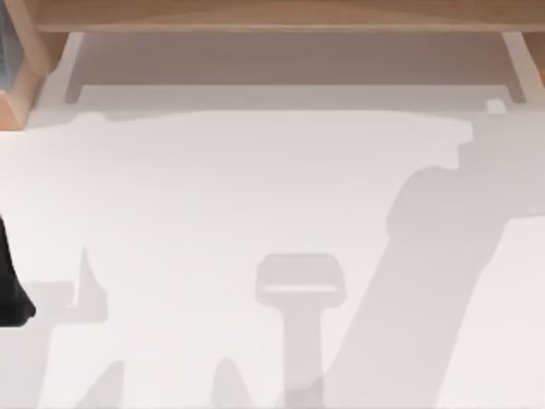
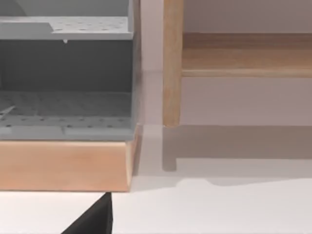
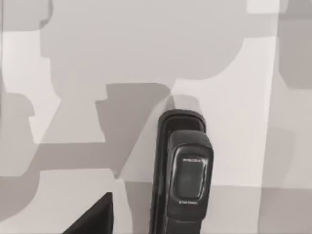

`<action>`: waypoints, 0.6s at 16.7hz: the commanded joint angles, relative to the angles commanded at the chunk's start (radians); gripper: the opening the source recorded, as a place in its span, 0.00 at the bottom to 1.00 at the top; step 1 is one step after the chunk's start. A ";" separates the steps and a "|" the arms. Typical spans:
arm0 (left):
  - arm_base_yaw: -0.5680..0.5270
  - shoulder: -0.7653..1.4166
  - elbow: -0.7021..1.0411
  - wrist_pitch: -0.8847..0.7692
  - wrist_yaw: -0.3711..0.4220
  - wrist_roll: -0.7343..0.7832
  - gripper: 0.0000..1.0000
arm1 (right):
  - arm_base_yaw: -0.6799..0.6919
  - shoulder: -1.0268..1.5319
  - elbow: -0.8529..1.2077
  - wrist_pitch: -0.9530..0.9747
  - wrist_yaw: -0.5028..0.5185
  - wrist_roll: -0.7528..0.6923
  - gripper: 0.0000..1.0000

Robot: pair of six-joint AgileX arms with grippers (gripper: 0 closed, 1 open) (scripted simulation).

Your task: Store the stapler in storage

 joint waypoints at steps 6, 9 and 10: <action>0.000 0.000 0.000 0.000 0.000 0.000 1.00 | -0.172 -0.260 -0.372 0.545 -0.117 -0.171 1.00; 0.000 0.000 0.000 0.000 0.000 0.000 1.00 | -0.284 -0.356 -0.602 0.900 -0.188 -0.290 1.00; 0.000 0.000 0.000 0.000 0.000 0.000 1.00 | -0.321 -0.382 -0.682 1.025 -0.213 -0.334 1.00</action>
